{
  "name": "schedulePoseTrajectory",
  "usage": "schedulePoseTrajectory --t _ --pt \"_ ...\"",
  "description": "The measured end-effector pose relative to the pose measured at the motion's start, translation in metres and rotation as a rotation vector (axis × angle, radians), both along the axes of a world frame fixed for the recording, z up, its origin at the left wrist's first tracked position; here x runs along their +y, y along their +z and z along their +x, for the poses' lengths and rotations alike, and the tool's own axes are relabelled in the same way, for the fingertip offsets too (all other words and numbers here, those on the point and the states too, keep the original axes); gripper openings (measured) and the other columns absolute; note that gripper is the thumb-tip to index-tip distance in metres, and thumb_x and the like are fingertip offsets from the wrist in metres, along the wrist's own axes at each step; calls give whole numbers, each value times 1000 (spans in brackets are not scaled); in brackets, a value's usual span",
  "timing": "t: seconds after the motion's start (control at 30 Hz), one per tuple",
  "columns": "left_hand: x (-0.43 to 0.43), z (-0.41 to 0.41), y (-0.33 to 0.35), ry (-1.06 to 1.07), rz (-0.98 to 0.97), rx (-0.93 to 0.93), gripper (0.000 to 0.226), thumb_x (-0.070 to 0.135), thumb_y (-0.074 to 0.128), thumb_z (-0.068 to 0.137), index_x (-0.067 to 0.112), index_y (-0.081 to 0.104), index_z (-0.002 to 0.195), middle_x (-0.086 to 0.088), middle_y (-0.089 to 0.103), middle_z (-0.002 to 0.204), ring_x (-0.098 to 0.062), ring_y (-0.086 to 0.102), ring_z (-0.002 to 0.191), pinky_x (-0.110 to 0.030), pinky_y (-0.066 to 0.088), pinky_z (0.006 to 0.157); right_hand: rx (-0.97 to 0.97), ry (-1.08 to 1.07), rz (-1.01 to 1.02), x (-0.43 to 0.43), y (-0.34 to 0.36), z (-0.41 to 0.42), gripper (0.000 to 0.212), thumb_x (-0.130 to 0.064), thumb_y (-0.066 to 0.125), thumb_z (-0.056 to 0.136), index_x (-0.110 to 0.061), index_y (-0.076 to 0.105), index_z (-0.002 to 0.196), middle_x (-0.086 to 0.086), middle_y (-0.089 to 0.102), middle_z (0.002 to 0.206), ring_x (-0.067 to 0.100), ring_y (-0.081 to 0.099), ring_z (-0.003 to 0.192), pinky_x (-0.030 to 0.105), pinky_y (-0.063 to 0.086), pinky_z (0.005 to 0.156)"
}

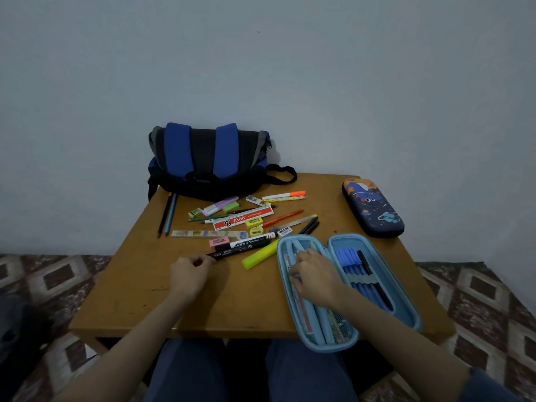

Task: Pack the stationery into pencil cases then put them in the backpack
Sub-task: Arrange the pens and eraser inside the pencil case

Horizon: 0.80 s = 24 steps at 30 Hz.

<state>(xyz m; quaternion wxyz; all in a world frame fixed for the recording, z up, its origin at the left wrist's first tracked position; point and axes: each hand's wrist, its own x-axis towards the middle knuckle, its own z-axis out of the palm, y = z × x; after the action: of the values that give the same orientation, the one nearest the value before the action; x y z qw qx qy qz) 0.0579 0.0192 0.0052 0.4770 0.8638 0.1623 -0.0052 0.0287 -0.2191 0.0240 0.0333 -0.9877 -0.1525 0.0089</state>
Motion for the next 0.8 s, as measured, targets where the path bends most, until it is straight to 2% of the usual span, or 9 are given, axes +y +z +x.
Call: schedulePoseTrajectory --t 0.1,0.13,0.17,0.2,0.23,0.3,0.5,0.73,0.8 --pt "16 2 -1 5 126 -20 22 22 51 94 10 64 108 -3 60 74 -14 53 61 -20 39 49 -3 -37 77 5 4 5 32 -23 43 96 -11 69 108 9 57 112 22 53 104 32 46 85" --pt "22 1 -4 -24 233 -47 23 21 51 94 11 63 111 -5 63 87 -17 58 76 -24 46 59 -7 -46 101 8 6 8 31 -22 43 96 -10 70 106 9 57 111 22 55 101 31 48 82" --pt "29 1 -9 -69 345 -74 27 22 50 94 13 61 117 -7 63 107 -21 57 98 -29 50 76 -10 -54 123 10 8 11 31 -21 42 96 -10 70 106 10 57 112 22 57 98 31 48 79" --pt "35 1 -15 -121 445 -87 32 23 49 94 15 56 124 -6 55 126 -23 48 117 -33 45 93 -14 -59 142 12 11 15 31 -20 43 96 -10 70 105 10 57 112 22 58 96 32 49 78" --pt "41 -1 -21 -163 520 -89 38 26 47 95 17 50 132 -3 46 138 -23 39 128 -34 38 102 -17 -60 161 15 13 19 30 -20 44 95 -10 71 104 10 57 113 23 59 94 33 50 78" --pt "47 -4 -30 -218 578 -89 44 31 41 97 19 40 140 1 35 148 -21 30 135 -34 30 110 -25 -62 205 22 16 28 26 -21 47 94 -11 70 103 9 56 115 22 60 95 34 50 79" --pt "48 -5 -38 -225 595 -151 44 31 39 98 19 40 140 1 35 148 -19 29 136 -33 27 112 -70 -45 251 41 18 51 22 -22 54 92 -14 69 106 5 60 114 18 56 101 23 39 75" --pt "51 -3 -39 -218 586 -189 42 25 38 98 18 42 138 2 37 146 -16 29 134 -30 25 111 -60 -44 244 61 19 79 22 -16 58 89 -13 69 107 5 65 111 20 61 98 32 51 80" --pt "48 -3 -38 -219 590 -210 41 25 38 97 18 43 138 2 38 145 -16 31 133 -30 26 110 -35 -46 230 63 20 83 25 -14 59 87 -13 68 110 5 66 112 20 61 100 30 50 80"
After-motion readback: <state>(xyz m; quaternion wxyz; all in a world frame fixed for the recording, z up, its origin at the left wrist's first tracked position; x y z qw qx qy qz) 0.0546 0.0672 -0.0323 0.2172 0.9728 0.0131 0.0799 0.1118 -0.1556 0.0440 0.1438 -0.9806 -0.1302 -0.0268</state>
